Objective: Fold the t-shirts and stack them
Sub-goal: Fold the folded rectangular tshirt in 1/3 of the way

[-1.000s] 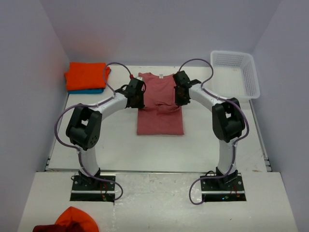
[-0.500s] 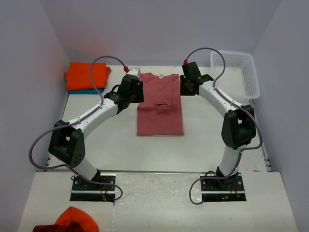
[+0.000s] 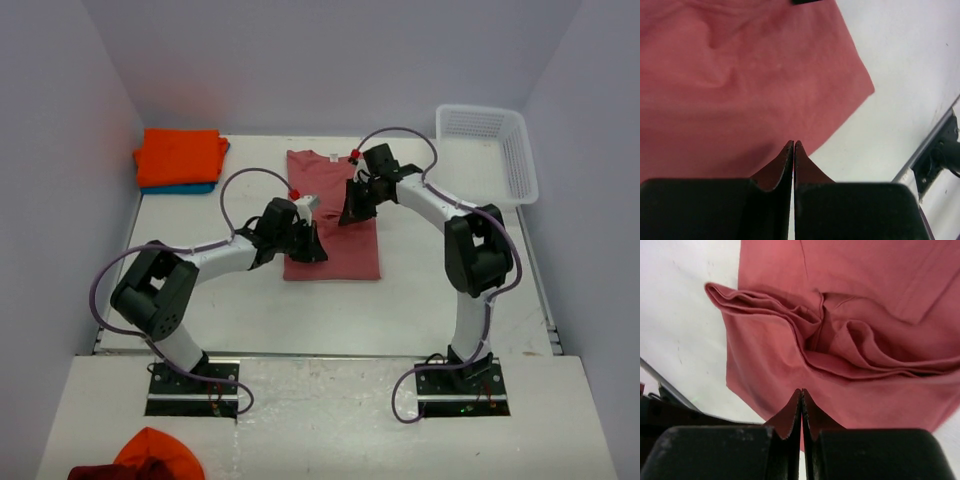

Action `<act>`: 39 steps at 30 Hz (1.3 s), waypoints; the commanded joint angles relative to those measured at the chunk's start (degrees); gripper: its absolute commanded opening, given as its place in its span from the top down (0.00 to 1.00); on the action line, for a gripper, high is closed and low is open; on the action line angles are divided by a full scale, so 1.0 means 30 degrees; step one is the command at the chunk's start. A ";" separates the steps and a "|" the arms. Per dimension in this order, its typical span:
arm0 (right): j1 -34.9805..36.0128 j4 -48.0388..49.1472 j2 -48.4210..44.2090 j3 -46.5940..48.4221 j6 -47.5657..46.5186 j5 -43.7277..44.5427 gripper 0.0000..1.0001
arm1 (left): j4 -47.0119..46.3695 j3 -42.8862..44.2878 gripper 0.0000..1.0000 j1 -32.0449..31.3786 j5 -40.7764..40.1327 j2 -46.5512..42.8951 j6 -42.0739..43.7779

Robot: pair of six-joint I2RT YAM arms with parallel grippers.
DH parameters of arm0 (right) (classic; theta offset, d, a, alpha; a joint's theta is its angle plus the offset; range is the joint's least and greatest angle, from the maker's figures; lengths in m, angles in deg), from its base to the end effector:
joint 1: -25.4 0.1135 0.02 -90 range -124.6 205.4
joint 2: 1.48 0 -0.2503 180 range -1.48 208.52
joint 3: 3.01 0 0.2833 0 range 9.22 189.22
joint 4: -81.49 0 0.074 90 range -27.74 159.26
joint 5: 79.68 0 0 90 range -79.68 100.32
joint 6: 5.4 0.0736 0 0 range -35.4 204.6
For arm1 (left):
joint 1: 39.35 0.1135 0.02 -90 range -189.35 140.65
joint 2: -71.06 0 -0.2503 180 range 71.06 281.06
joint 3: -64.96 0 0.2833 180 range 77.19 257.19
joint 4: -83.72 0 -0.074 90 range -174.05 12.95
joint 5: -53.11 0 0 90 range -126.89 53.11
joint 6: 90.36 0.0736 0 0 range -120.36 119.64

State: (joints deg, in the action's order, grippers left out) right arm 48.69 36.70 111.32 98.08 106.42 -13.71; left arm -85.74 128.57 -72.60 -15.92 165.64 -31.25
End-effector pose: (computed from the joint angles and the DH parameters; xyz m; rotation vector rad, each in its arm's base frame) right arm 0.4220 0.2143 0.1690 -0.2030 2.6387 0.8240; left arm 0.3115 -0.2357 0.1226 0.2532 2.4313 -0.9645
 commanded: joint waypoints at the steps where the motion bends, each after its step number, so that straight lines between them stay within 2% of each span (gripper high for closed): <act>1: 0.0410 -0.0339 0.0750 0.0820 -0.0038 -0.2535 1.00 | -0.2394 -0.0102 1.00 -0.0633 0.1505 -0.0093 -0.0366; 7: 0.0821 0.1007 0.1102 -0.1025 0.0196 -0.3034 1.00 | -0.2863 -0.0746 1.00 -0.0985 0.1418 0.0375 -0.0307; 16: 0.0821 0.0452 0.2772 0.0027 0.0108 -0.2683 1.00 | -0.2483 -0.0924 1.00 -0.0985 0.0218 0.2249 -0.0453; 28: 0.0412 -0.1742 0.5878 0.4917 0.0751 -0.0694 1.00 | -0.2218 -0.1801 1.00 -0.1015 0.0305 0.2340 -0.0308; 35: -0.1081 -0.3912 0.8014 0.9224 0.1455 0.0889 1.00 | -0.2540 -0.2623 1.00 -0.1015 0.0304 0.2397 -0.0190; 39: -0.1493 -0.4673 0.7641 1.0633 0.0317 0.1415 1.00 | -0.2366 -0.1983 1.00 -0.1044 0.0188 0.2631 0.0218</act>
State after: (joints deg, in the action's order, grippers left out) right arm 45.24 26.43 135.80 125.80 109.13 -12.81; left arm -96.34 122.64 -75.49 -14.30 172.70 -32.46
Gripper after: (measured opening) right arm 0.003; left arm 0.002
